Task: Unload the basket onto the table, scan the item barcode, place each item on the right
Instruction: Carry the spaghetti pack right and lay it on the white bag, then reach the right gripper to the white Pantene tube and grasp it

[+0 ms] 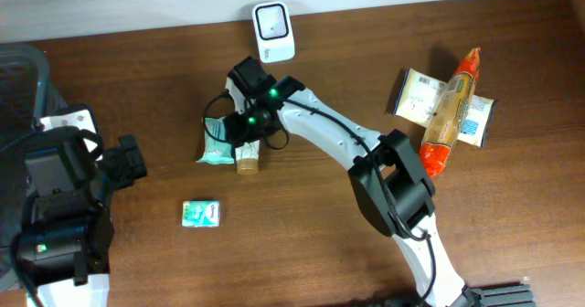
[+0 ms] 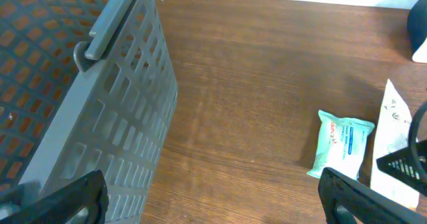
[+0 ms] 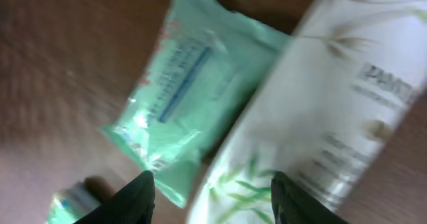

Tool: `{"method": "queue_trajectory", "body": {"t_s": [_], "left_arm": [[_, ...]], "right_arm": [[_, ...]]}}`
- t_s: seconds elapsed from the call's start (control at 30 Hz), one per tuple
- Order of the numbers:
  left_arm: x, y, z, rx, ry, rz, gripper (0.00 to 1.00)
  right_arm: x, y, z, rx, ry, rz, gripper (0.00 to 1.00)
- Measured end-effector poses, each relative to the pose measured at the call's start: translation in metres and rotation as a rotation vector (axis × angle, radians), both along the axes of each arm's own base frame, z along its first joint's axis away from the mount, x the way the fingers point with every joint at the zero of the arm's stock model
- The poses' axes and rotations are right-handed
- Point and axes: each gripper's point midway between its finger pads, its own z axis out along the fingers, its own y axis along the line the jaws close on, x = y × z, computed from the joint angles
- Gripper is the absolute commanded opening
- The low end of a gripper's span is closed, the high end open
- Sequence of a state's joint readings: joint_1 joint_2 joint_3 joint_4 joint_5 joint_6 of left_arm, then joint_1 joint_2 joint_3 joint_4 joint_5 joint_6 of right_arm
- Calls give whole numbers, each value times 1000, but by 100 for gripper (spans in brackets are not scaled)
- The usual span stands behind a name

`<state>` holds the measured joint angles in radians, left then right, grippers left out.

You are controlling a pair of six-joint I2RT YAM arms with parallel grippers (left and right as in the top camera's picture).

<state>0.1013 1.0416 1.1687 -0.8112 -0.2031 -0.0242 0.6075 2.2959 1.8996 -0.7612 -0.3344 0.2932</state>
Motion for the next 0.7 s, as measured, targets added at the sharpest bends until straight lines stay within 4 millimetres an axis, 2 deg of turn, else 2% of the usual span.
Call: {"method": "queue_trajectory", "body": {"t_s": [0.17, 0.23, 0.3, 0.33, 0.43, 0.5, 0.57, 0.63, 0.7], "left_arm": [[0, 0, 0, 1, 0, 0, 99], [0, 0, 0, 0, 0, 0, 99], [0, 0, 0, 1, 0, 0, 99], [0, 0, 0, 1, 0, 0, 99], [0, 0, 0, 1, 0, 0, 99], [0, 0, 0, 0, 1, 0, 99], [0, 0, 0, 1, 0, 0, 99], [0, 0, 0, 1, 0, 0, 99], [0, 0, 0, 0, 0, 0, 99]], "right_arm": [[2, -38, -10, -70, 79, -65, 55], [5, -44, -12, -82, 77, -79, 54], [1, -51, -27, -112, 119, -99, 54], [1, -54, -29, -113, 135, -114, 50], [-3, -68, -26, -135, 190, -147, 50], [7, -82, -18, -155, 177, -165, 50], [21, -82, -4, -151, 119, -151, 50], [32, -72, 8, -164, 33, -132, 52], [26, -55, 8, -240, -56, -69, 68]]}}
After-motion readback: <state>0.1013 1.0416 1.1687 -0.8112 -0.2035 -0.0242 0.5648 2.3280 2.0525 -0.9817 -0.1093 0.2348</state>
